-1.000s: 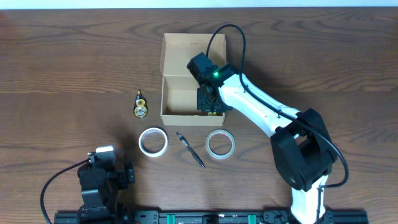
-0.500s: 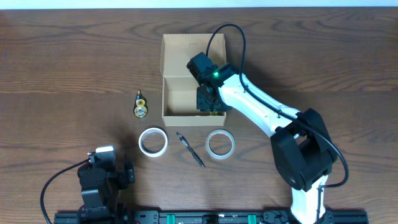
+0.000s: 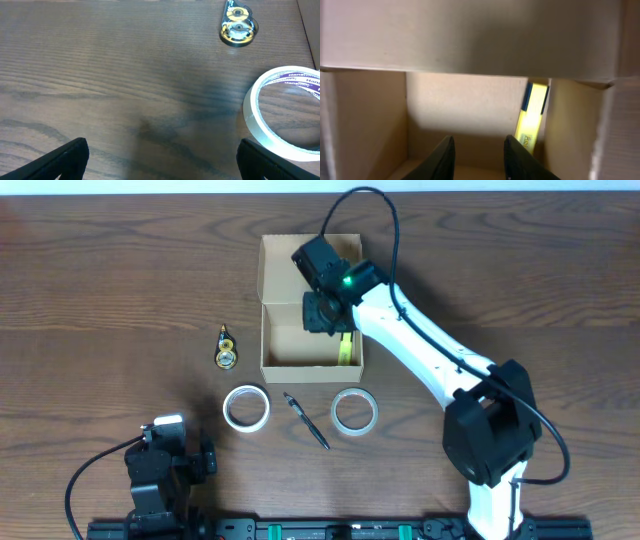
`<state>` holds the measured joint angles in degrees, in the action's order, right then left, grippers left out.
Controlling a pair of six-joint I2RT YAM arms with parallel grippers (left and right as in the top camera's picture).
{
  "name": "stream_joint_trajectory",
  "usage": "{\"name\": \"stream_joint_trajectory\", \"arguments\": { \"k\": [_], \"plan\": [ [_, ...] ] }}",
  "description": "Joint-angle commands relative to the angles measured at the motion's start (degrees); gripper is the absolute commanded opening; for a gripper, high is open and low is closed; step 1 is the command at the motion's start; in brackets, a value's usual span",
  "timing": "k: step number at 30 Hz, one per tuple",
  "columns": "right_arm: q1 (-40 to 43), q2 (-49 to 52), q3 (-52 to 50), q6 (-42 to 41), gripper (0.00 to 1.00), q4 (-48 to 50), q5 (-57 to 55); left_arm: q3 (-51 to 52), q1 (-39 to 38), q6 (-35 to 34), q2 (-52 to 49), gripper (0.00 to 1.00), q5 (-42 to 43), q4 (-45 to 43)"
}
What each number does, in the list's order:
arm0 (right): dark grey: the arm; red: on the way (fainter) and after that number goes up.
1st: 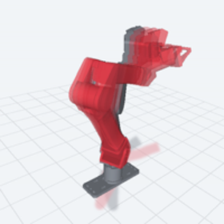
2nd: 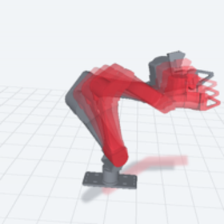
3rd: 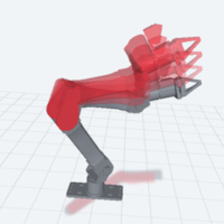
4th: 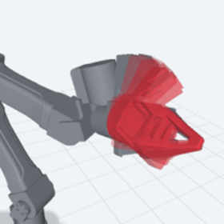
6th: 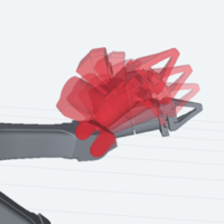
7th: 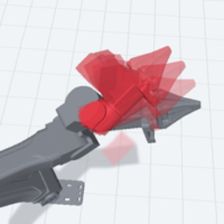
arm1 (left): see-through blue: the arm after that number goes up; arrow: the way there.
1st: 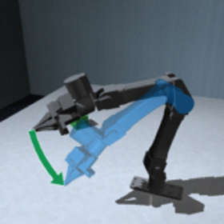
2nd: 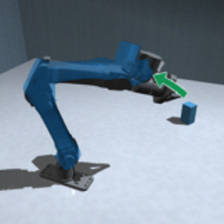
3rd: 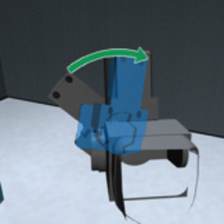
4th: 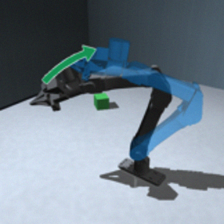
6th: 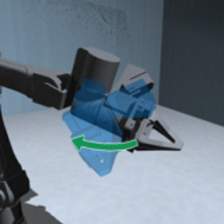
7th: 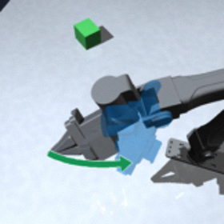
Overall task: Pack container
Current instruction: 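Lift the highlighter and lower it into the box, then release, then move the right gripper to the right clear tape roll and grasp its rim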
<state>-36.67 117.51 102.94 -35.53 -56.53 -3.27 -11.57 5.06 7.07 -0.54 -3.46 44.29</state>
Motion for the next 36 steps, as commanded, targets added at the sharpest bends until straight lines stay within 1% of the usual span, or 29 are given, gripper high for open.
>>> {"name": "stream_joint_trajectory", "arguments": {
  "k": [1, 3, 5, 8, 10, 16, 18, 19, 23, 29, 32, 34, 36],
  "plan": [
    [-0.55, 0.13, 4.17, 1.44, 0.32, -3.8, -3.19, 1.36, -0.22, -1.09, 0.33, 0.95, -1.18, 1.53],
    [-0.55, -0.46, 7.21, 1.99, 0.34, -9.79, -4.02, 1.36, -0.22, -1.09, 0.33, 0.96, -1.18, 1.53],
    [-0.55, -2.34, 7.93, 1.99, 0.35, -14.23, -4.04, 1.36, -0.22, -1.09, 0.33, 0.96, -1.18, 1.53],
    [-0.55, -7.13, 7.93, 1.9, 0.34, -19.61, -5.2, 1.36, -0.22, -1.09, 0.33, 0.95, -1.18, 1.53],
    [-0.55, -11.19, 7.91, 1.55, 0.36, -22.71, -6.21, 1.36, -0.22, -1.09, 0.33, 0.95, -1.18, 1.53],
    [-0.55, -18.05, 6.49, -4.76, 0.38, -33.09, -8.94, 1.36, -0.22, -1.09, 0.33, 0.95, -1.18, 1.53],
    [-0.55, -19.3, 4.02, -6.82, 0.38, -34.45, -8.94, 1.36, -0.22, -1.09, 0.33, 0.95, -1.18, 1.53],
    [-0.55, -20.35, 1.14, -8.48, 0.38, -34.49, -8.94, 1.36, -0.22, -1.09, 0.33, 0.95, -1.18, 1.53],
    [-0.55, -25.68, -13.9, -15.8, 0.41, -31.32, -7.26, 1.36, -0.22, -1.09, 0.33, 0.95, -1.18, 1.53],
    [-0.55, -35.08, -38.32, -22.27, 0.41, -14.03, 4.61, 1.36, -0.22, -1.09, 0.33, 0.95, -1.18, 1.53],
    [-0.55, -35.67, -43.85, -24.3, 0.41, -10.16, 6.67, 1.36, -0.22, -1.09, 0.33, 0.95, -1.18, 1.53],
    [-0.55, -35.65, -47.95, -24.72, 0.43, -5.62, 7.8, 1.36, -0.22, -1.09, 0.33, 0.95, -1.18, 1.53],
    [-0.55, -35.54, -51.21, -26.62, 0.48, -1.03, 8.31, 1.36, -0.22, -1.09, 0.33, 0.96, -1.18, 1.53]
  ]
}}
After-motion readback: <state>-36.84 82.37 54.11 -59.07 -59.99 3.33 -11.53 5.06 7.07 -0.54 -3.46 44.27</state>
